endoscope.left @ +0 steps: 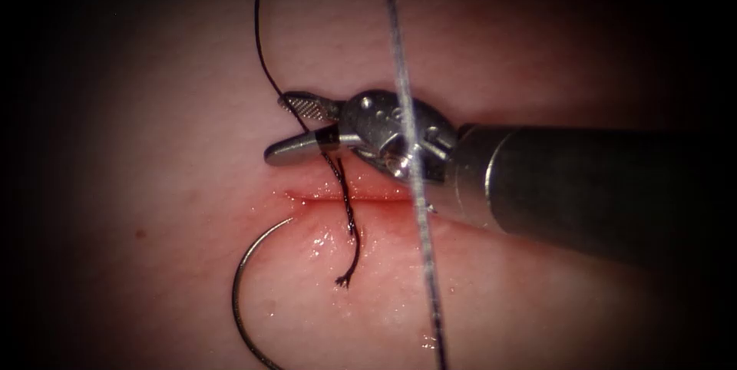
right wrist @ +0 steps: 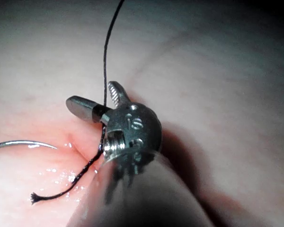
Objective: Wound Closure
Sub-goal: Use the left driver to wrap the suture once around the right driver, clockwise
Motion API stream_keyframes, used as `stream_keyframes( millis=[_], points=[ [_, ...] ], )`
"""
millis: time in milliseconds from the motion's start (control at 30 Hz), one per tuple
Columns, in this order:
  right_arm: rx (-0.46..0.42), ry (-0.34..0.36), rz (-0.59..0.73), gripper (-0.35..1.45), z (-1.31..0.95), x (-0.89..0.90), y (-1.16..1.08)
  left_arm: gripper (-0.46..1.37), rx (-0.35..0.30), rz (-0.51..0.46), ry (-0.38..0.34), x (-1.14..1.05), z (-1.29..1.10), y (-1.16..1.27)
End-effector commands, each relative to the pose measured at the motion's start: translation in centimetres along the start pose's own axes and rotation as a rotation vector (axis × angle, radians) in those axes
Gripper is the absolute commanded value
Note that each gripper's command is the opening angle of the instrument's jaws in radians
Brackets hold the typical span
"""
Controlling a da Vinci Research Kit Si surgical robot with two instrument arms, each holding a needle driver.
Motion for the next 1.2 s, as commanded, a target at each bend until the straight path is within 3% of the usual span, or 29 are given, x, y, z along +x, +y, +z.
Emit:
stream_keyframes(
  millis=[33, 300, 567, 733, 867, 1000, 1200],
  points=[
    [0.009, 0.0, 0.001, 1.43, 0.0, 0.01, 0.01, -0.35, -0.005, 0.0, 0.0, 0.0, 0.0, 0.0],
    [0.012, 0.0, -0.003, 1.43, -0.07, 0.04, 0.06, -0.35, -0.01, 0.011, 0.002, 0.01, -0.02, -0.01],
    [0.027, 0.0, -0.001, 1.43, -0.47, 0.22, 0.16, -0.35, -0.022, 0.044, 0.018, -0.02, 0.17, 0.05],
    [0.039, 0.0, 0.003, 1.43, -0.59, 0.26, 0.17, -0.35, -0.025, 0.087, 0.025, -0.03, 0.34, 0.14],
    [0.073, -0.029, -0.003, 1.43, -0.68, 0.23, 0.12, -0.35, -0.033, 0.104, 0.03, -0.01, 0.42, 0.16],
    [0.157, -0.099, -0.022, 1.4, -0.82, 0.15, -0.02, -0.35, -0.036, 0.117, 0.039, -0.01, 0.47, 0.14],
    [0.22, -0.119, -0.019, 1.38, -0.88, 0.09, -0.24, -0.35, -0.049, 0.123, 0.064, -0.01, 0.49, 0.17]
  ],
)
